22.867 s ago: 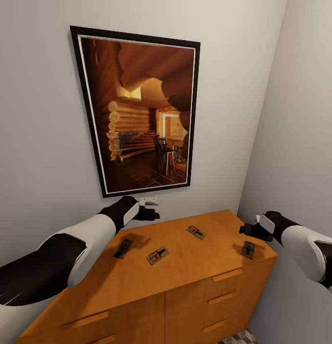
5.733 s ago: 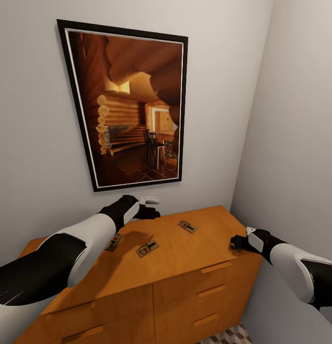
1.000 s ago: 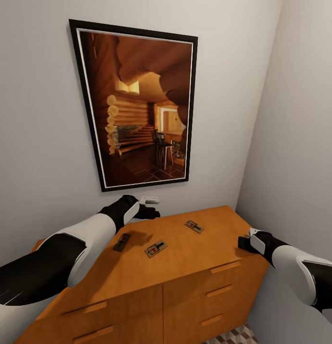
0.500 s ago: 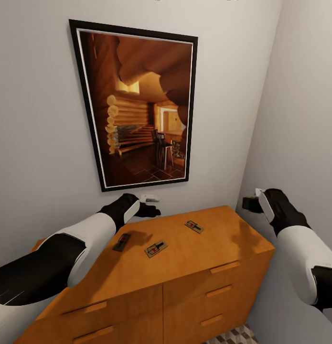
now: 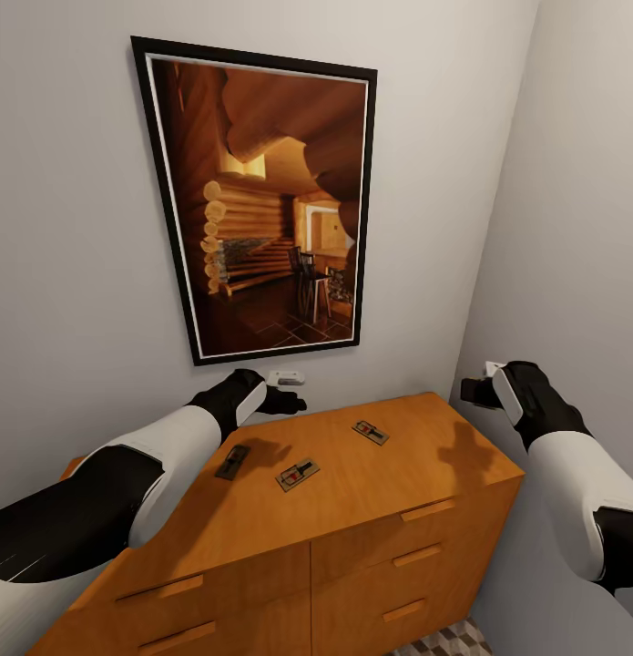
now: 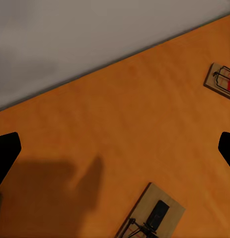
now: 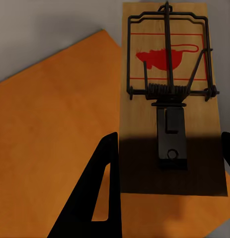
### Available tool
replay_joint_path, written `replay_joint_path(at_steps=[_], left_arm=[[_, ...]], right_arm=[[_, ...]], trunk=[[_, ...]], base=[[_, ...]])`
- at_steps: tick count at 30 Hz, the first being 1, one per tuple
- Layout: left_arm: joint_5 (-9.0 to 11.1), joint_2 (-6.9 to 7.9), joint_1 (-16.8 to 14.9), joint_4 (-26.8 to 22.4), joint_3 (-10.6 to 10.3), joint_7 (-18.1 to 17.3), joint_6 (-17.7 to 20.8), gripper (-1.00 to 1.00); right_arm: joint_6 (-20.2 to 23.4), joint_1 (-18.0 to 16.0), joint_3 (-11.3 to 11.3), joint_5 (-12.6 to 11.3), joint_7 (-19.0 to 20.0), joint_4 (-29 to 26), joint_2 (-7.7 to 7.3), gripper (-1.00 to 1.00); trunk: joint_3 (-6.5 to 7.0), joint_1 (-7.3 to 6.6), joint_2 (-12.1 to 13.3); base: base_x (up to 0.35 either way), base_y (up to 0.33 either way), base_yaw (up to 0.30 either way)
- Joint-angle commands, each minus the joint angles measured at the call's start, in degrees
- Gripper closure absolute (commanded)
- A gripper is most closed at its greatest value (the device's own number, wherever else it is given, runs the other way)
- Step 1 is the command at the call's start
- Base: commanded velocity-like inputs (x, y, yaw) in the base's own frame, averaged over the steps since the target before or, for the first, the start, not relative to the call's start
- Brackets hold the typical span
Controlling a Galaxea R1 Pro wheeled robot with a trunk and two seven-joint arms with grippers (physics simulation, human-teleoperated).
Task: Take the four mousetraps from the cabinet in the bathroom and place them on the bathroom floor. Make sure all four end up on the same floor surface, and ensure that at least two of them are either under or directly next to the same bathroom sink.
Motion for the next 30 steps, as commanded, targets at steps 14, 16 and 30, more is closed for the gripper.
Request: replay_joint_path(at_steps=[14, 16, 30], left_arm=[[0.42, 0.0, -0.02, -0.01, -0.33, -0.02, 0.27, -1.0], [0.46, 0.0, -0.02, -0.01, -0.32, -0.07, 0.27, -1.0], [0.5, 0.0, -0.06, -0.01, -0.32, -0.15, 0.27, -1.0]], right_arm=[[0.26, -0.03, 0.01, -0.76, -0.33, -0.09, 0.0, 1.0], [0.26, -0.03, -0.03, -0.8, -0.31, -0.09, -0.06, 1.0], [0.25, -0.03, 0.01, -0.83, -0.28, -0.02, -0.1, 1.0]], trunk=[[-0.09, 0.01, -0.07], [-0.09, 0.01, -0.07], [-0.09, 0.01, -0.07]], base=[[0.0, 0.0, 0.0], [0.0, 0.0, 0.0], [0.0, 0.0, 0.0]])
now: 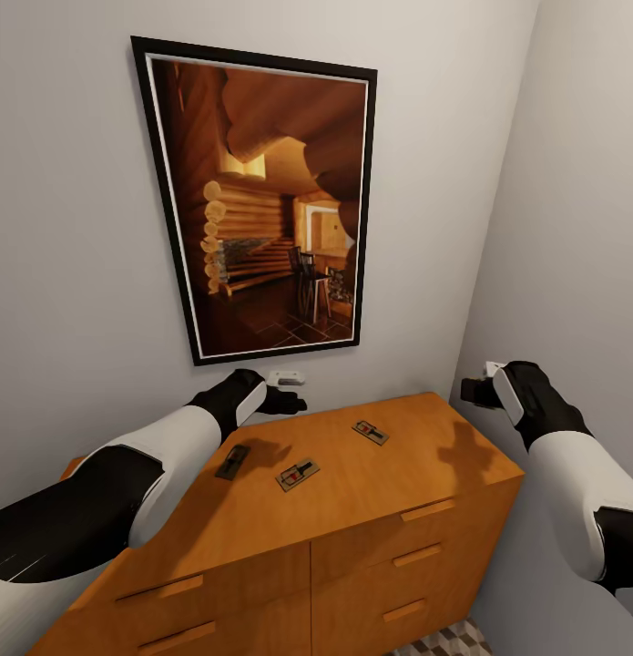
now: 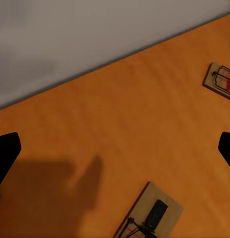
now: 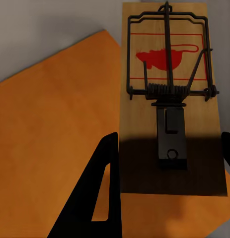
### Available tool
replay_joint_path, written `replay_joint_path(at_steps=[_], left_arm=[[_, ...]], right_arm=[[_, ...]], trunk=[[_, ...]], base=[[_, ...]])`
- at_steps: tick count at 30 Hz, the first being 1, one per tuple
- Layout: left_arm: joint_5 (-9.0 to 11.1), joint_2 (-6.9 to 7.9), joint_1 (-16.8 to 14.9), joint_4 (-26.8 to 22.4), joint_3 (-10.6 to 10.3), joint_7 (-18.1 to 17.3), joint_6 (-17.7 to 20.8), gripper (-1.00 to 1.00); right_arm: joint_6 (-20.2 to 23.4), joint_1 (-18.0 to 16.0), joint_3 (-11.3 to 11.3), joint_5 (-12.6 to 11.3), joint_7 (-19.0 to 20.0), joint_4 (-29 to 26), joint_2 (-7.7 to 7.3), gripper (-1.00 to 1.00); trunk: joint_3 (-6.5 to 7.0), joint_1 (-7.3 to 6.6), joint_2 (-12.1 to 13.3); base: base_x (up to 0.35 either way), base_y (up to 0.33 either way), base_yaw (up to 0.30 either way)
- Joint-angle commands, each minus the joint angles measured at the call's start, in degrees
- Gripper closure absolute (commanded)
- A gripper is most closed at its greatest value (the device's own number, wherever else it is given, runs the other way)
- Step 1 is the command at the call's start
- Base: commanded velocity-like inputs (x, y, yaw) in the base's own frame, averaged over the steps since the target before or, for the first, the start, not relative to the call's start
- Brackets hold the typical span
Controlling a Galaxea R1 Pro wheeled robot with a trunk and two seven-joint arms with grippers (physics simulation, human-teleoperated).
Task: Take the four mousetraps from the cabinet in the bathroom and place them on the bathroom floor. Make sure all four end up on the same floor surface, and ensure that at least two of them are either under or directly next to the same bathroom sink.
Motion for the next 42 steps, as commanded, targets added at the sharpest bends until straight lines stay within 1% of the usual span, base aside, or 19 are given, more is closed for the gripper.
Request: replay_joint_path(at_steps=[1, 22, 33, 42], left_arm=[[0.33, 0.0, -0.06, -0.01, -0.34, -0.03, 0.19, -1.0], [0.41, 0.0, 0.01, 0.07, -0.21, -0.04, 0.23, -1.0], [0.77, 0.0, 0.04, 1.27, -0.06, -0.22, 0.12, -1.0], [0.62, 0.03, 0.09, 2.08, -0.16, -0.3, 0.09, -1.0]], right_arm=[[0.19, -0.03, -0.05, -0.64, -0.41, -0.07, 0.0, 1.0], [-0.99, -0.03, 0.13, -0.48, -1.03, 0.47, 0.06, 1.0], [-1.15, -0.03, 0.13, -0.74, -1.36, 0.66, 0.57, 1.0], [-1.3, -0.03, 0.13, -0.82, -1.27, 0.72, 0.66, 1.0]], trunk=[[-0.09, 0.01, -0.07], [-0.09, 0.01, -0.07], [-0.09, 0.01, -0.07], [-0.09, 0.01, -0.07]], base=[[0.0, 0.0, 0.0], [0.0, 0.0, 0.0], [0.0, 0.0, 0.0], [0.0, 0.0, 0.0]])
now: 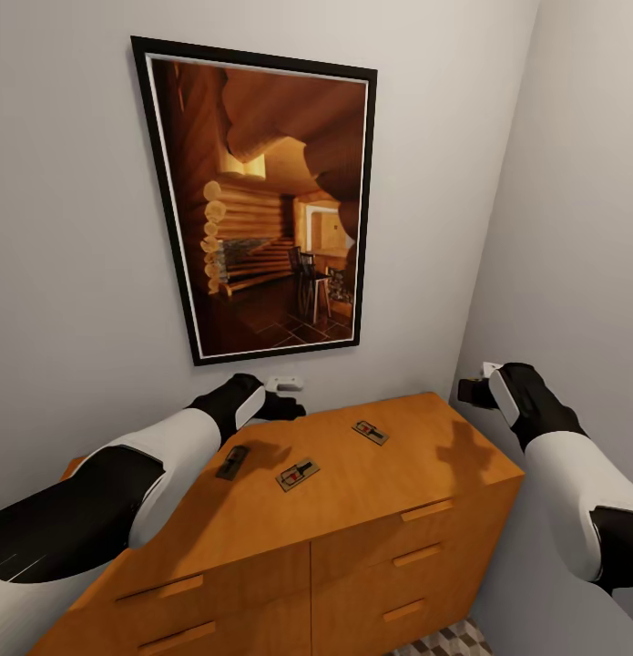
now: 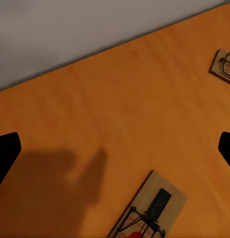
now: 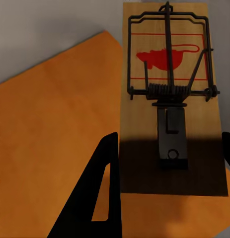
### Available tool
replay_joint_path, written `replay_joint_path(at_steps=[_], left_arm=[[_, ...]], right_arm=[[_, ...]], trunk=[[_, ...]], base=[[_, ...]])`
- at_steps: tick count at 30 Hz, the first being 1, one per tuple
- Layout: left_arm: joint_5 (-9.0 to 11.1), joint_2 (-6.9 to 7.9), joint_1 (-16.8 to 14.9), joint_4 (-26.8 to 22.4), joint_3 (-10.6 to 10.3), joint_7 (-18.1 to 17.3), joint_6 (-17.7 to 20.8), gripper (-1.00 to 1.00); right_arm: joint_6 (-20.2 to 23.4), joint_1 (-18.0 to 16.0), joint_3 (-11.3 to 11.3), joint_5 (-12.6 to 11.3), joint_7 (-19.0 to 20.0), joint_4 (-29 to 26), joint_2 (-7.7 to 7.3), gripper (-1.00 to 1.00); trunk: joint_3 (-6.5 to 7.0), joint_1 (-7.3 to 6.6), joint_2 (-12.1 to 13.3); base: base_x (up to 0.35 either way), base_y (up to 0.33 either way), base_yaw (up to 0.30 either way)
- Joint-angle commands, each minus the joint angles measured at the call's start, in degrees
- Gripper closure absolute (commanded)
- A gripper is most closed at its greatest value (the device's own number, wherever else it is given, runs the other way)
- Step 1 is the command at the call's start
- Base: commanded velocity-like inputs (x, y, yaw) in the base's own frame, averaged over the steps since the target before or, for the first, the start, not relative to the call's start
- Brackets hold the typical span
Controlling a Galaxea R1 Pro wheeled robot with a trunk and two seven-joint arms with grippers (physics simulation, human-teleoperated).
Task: Take the four mousetraps from the cabinet in the bathroom and place them on the bathroom floor. Make sure all four end up on the same floor surface, and ensure that at least two of them are either under or directly next to the same bathroom sink.
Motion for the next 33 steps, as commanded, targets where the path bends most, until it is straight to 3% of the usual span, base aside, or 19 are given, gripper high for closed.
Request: replay_joint_path(at_steps=[1, 12, 26, 33], left_arm=[[0.29, 0.03, -0.05, 0.0, -0.5, -0.11, 0.21, -1.0], [0.19, 0.05, -0.11, 0.06, -0.58, -0.06, 0.26, -1.0], [0.25, 0.06, -0.12, 0.11, -0.58, 0.12, 0.18, -1.0], [-0.01, 0.12, -0.08, 0.07, -0.58, 0.06, 0.14, -1.0]], right_arm=[[0.09, -0.04, -0.03, -0.67, -0.48, -0.05, 0.02, 1.0], [-3.37, -0.04, -0.03, -0.68, -0.23, 2.13, -0.04, 1.0], [-4.59, -0.04, -0.03, -0.54, -0.12, 3.51, -0.01, 1.0], [-4.61, -0.04, -0.03, -0.6, -0.22, 3.54, 0.19, 1.0]], trunk=[[-0.09, 0.01, -0.07], [-0.09, 0.01, -0.07], [-0.09, 0.01, -0.07], [-0.09, 0.01, -0.07]], base=[[0.0, 0.0, 0.0], [-0.027, 0.003, 0.0], [-0.236, 0.149, 0.0], [-0.083, 0.066, 0.0]])
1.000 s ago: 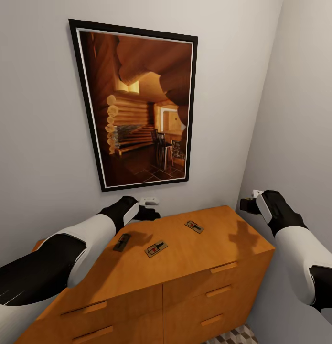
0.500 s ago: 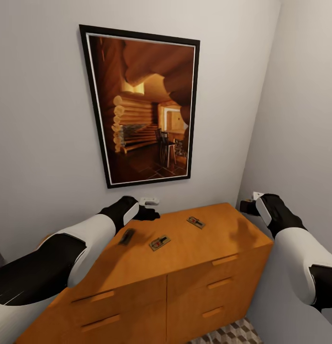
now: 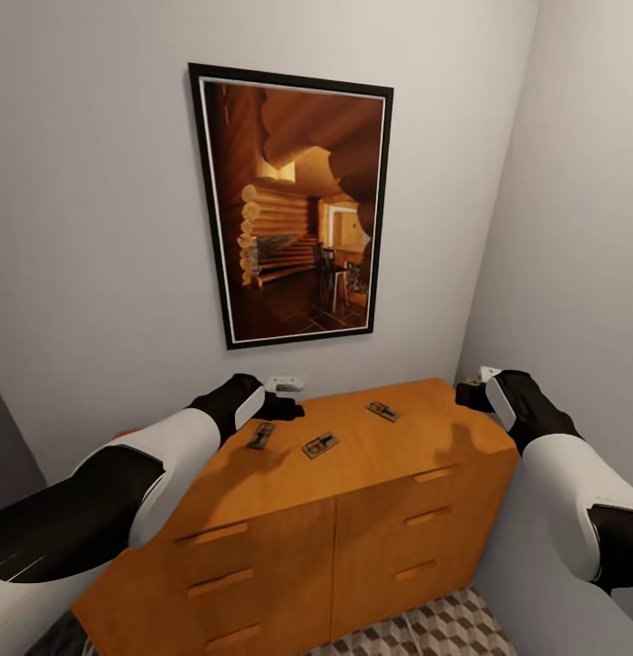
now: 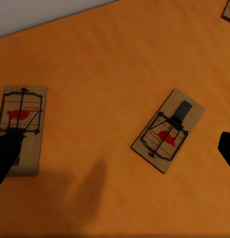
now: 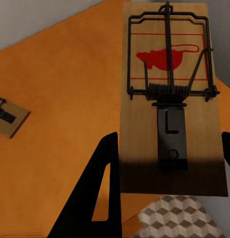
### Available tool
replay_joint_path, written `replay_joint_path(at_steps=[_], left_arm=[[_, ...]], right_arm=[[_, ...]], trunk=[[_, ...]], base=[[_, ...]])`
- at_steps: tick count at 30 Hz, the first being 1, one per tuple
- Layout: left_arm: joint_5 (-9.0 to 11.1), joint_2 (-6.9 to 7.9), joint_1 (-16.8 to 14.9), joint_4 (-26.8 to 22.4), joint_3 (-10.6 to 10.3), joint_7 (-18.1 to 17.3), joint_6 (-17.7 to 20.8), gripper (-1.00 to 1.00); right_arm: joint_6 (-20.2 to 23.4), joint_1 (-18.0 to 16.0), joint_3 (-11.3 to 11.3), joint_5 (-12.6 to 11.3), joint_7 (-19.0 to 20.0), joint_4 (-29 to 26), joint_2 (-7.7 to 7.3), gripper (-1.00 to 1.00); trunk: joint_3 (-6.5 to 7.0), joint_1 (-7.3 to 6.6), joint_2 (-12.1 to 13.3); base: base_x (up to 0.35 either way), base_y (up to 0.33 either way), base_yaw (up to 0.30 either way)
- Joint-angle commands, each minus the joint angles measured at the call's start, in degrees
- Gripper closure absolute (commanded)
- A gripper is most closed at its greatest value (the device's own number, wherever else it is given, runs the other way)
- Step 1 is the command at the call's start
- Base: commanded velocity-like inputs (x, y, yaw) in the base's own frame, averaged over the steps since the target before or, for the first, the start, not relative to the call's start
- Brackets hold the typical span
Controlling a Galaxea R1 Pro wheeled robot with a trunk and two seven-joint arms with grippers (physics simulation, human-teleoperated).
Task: Take the four mousetraps from the cabinet in the bathroom and place them on the bathroom floor. Make sure all four end up on the same floor surface, and ensure that at least two of them are either under or directly next to the same bathroom sink.
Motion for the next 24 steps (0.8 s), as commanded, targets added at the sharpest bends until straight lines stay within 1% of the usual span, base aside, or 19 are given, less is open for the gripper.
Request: replay_joint_path(at_steps=[1, 6, 9, 21, 24], left_arm=[[0.3, 0.03, -0.04, -0.04, -0.48, -0.12, 0.21, -1.0], [0.16, 0.04, -0.08, -0.05, -0.48, -0.16, 0.16, -1.0], [0.05, -0.01, -0.09, -0.14, -0.53, -0.19, 0.17, -1.0], [-0.06, -0.04, -0.1, -0.72, -0.63, -0.21, 0.14, -1.0], [-0.06, -0.04, -0.1, -0.74, -0.62, -0.21, 0.12, -1.0]], right_arm=[[0.2, -0.04, -0.04, -0.66, -0.46, -0.07, 0.03, 1.0], [0.2, -0.04, -0.04, -0.67, -0.33, -0.01, 0.02, 1.0], [0.2, -0.04, -0.04, -0.67, -0.19, 0.01, 0.02, 1.0], [0.17, -0.04, -0.04, -0.67, -0.07, 0.02, -0.05, 1.0], [0.1, -0.04, -0.04, -0.71, -0.07, 0.03, -0.06, 1.0]], trunk=[[-0.09, 0.01, -0.07], [-0.09, 0.01, -0.07], [-0.09, 0.01, -0.07], [-0.09, 0.01, -0.07], [-0.09, 0.01, -0.07]], base=[[-0.022, 0.017, 0.0], [-0.011, 0.015, 0.0], [-0.004, 0.127, 0.0], [-0.001, 0.291, 0.0], [0.0, 0.213, 0.0]])
